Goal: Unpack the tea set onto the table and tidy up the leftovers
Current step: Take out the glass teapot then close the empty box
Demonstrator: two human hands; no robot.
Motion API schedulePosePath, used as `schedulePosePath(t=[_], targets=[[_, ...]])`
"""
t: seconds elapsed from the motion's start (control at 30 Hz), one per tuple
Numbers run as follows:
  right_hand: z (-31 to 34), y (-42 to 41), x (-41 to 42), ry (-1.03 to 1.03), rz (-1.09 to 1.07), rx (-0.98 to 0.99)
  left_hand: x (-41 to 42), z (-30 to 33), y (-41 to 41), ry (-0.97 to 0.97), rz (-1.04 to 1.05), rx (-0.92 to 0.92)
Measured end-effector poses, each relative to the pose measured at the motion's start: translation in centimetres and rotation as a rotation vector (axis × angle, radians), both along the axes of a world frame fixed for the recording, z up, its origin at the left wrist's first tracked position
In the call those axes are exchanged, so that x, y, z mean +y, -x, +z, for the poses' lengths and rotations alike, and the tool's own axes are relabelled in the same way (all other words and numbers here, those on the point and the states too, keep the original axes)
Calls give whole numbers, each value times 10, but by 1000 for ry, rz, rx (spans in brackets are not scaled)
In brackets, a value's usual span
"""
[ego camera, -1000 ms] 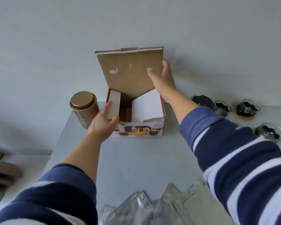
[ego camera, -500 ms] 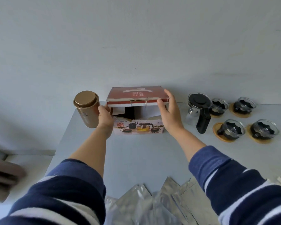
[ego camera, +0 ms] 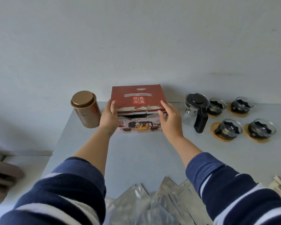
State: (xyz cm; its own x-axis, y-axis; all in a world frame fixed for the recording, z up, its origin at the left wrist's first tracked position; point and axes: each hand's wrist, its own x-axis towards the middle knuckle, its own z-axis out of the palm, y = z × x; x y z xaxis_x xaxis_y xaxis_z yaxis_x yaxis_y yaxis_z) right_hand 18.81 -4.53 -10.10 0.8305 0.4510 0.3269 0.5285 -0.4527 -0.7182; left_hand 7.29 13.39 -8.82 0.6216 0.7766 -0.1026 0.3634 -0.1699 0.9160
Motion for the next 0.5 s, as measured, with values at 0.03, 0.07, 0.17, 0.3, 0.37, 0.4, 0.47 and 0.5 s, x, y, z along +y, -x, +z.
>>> schedulePosePath(t=[0.03,0.07,0.17,0.3,0.37,0.4,0.47,0.5], targets=[[0,0,0,1,-2,-2,0,-2,-1,-19,2,18],[-1,1,-1,4,-5,0,0,-4,-2,-33,6,37],[-4,2,-2,18,15,-9,1,-7,-3,-75,29,85],[-9,0,-6,72,52,-32,12,-11,-13,-108,43,117],[-8,-4,-6,103,67,-53,16,-12,-17,-106,46,149],[-6,-6,-6,110,70,-59,18,-12,-19,-113,42,159],[-2,-8,-4,113,64,-59,19,-11,-21,-122,34,177],[1,-9,-2,118,60,-57,19,-9,-22,-117,33,180]])
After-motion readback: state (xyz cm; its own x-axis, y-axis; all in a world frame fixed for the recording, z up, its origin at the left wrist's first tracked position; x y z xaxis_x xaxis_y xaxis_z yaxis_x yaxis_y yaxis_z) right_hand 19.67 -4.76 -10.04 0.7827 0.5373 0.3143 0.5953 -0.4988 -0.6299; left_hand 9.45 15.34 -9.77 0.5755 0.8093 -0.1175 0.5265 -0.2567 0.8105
